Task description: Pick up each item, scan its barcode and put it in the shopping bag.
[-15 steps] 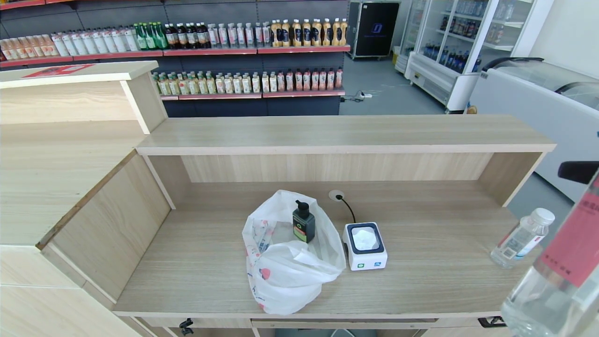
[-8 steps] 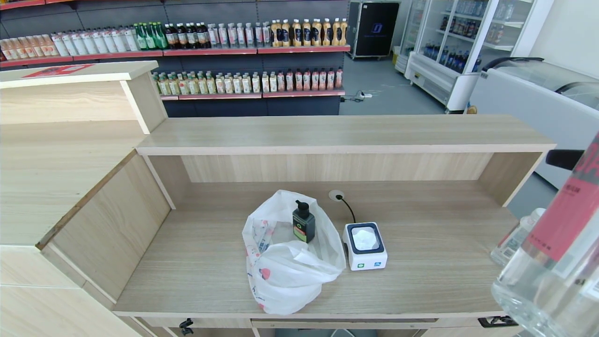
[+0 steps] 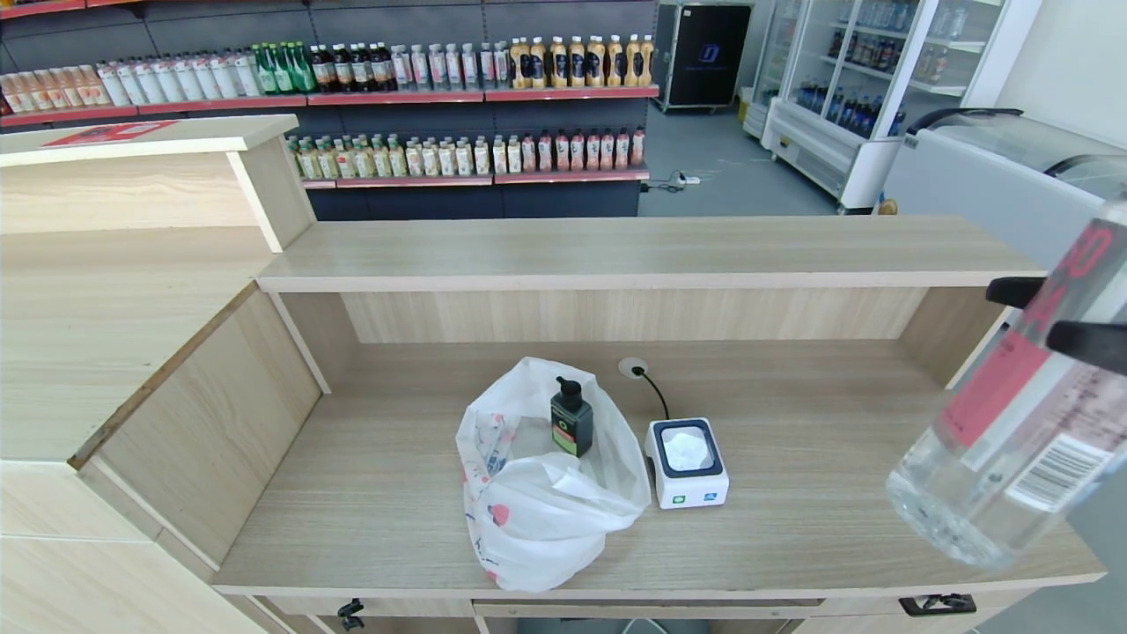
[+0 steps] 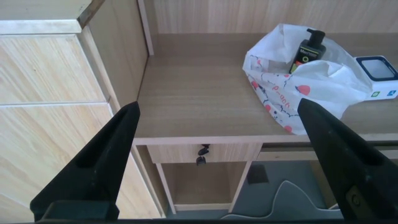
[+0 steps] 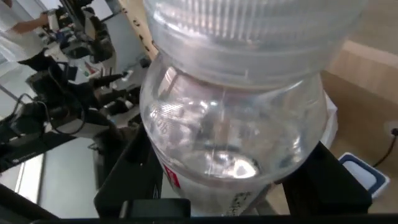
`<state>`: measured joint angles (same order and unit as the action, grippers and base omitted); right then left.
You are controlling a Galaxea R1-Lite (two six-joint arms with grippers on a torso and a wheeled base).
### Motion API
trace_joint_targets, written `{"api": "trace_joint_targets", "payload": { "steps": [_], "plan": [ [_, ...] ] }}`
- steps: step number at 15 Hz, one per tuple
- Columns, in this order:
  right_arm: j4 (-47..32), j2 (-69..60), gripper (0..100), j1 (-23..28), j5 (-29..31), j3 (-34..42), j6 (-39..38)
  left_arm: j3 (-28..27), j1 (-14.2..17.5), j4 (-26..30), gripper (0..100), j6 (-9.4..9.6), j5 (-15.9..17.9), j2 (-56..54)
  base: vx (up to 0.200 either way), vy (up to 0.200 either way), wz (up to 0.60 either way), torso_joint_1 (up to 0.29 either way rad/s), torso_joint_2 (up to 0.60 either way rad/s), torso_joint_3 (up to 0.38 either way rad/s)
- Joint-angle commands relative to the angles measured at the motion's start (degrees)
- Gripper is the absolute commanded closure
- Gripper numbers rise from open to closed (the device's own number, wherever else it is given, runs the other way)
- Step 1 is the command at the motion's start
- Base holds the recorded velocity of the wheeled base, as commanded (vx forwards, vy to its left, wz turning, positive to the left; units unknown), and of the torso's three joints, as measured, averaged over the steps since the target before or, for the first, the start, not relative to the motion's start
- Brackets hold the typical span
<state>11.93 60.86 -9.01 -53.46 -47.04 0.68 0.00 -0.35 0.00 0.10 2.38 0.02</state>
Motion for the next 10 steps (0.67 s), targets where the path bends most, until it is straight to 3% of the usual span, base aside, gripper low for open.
{"api": "trace_joint_targets", "payload": {
  "steps": [1, 3, 6, 8, 10],
  "plan": [
    [-0.2, 7.8, 100, 10.9, 3.9, 4.2, 18.2, 0.0, 0.0, 0.0, 0, -0.01, 0.0, 0.1, 0.0, 0.0, 0.0, 0.0, 0.0, 0.0],
    [0.0, 12.0, 100, 18.0, 7.4, 9.3, 32.9, 0.0, 0.0, 0.0, 0, -0.01, 0.0, 0.1, 0.0, 0.0, 0.0, 0.0, 0.0, 0.0],
    [2.7, 20.1, 100, 26.5, 7.9, 9.2, 51.1, 0.0, 0.0, 0.0, 0, -0.01, 0.0, 0.1, 0.0, 0.0, 0.0, 0.0, 0.0, 0.0],
    [5.6, 20.1, 100, 32.5, 7.8, 10.7, 53.5, 0.0, 0.0, 0.0, 0, -0.01, 0.0, 0.1, 0.0, 0.0, 0.0, 0.0, 0.0, 0.0],
    [5.7, 19.8, 100, 34.5, 7.8, 10.6, 53.6, 0.0, 0.0, 0.0, 0, -0.01, 0.0, 0.1, 0.0, 0.0, 0.0, 0.0, 0.0, 0.0]
  ]
}}
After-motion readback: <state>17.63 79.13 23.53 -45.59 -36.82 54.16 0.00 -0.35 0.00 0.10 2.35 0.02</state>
